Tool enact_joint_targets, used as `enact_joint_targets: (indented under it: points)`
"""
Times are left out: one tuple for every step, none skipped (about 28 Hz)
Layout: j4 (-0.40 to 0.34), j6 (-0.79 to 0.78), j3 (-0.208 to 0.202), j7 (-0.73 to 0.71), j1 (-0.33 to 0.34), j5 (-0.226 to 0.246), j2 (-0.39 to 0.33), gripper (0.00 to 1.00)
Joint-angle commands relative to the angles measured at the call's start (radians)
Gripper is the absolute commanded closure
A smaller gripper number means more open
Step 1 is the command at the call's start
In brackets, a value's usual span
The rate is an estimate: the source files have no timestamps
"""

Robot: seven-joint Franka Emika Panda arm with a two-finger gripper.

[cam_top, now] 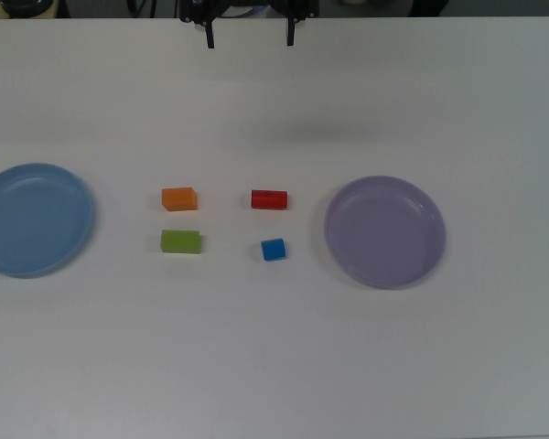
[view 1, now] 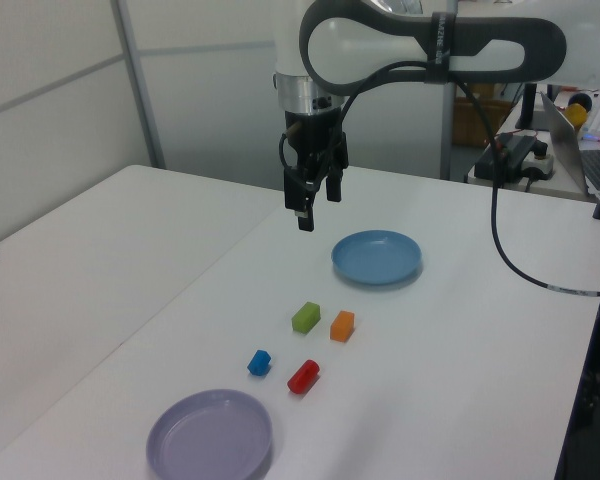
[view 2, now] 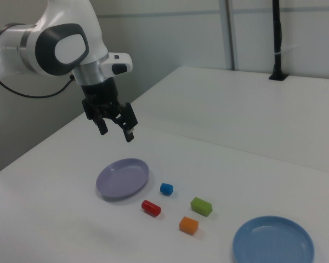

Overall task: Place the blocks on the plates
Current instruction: 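Move the gripper down over the green block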

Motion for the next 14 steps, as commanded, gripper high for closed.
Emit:
enact_joint_targets:
  points:
    - [-0.009,0.025,0.003,-0.024,-0.009,0.009,0.018,0.0]
    - [-0.009,0.025,0.001,-0.024,-0.009,0.011,0.019,0.01]
    - [-0.009,0.025,0.0,-0.024,-0.009,0.012,0.022,0.01]
    - [-0.009,0.025,-0.002,-0.024,-0.011,0.012,0.025,0.01]
    - [-0.009,0.025,-0.002,-0.024,-0.015,0.012,0.034,0.01]
    - [-0.007,0.025,-0.002,-0.024,-0.032,0.014,0.048,0.01]
    - [-0.006,0.025,-0.002,-0.024,-0.041,0.017,0.057,0.01]
    - [-0.003,0.027,-0.002,-0.026,-0.049,0.018,0.067,0.02]
    - [-0.003,0.033,-0.002,-0.027,-0.054,0.02,0.077,0.03]
    - [-0.003,0.048,-0.002,-0.029,-0.055,0.018,0.081,0.02]
    - [-0.007,0.069,-0.002,-0.032,-0.058,0.018,0.084,0.0]
    - [-0.021,0.129,-0.002,-0.032,-0.068,0.017,0.095,0.0]
    - [-0.032,0.152,-0.002,-0.034,-0.074,0.015,0.106,0.0]
    - [-0.039,0.175,-0.002,-0.034,-0.077,0.012,0.117,0.0]
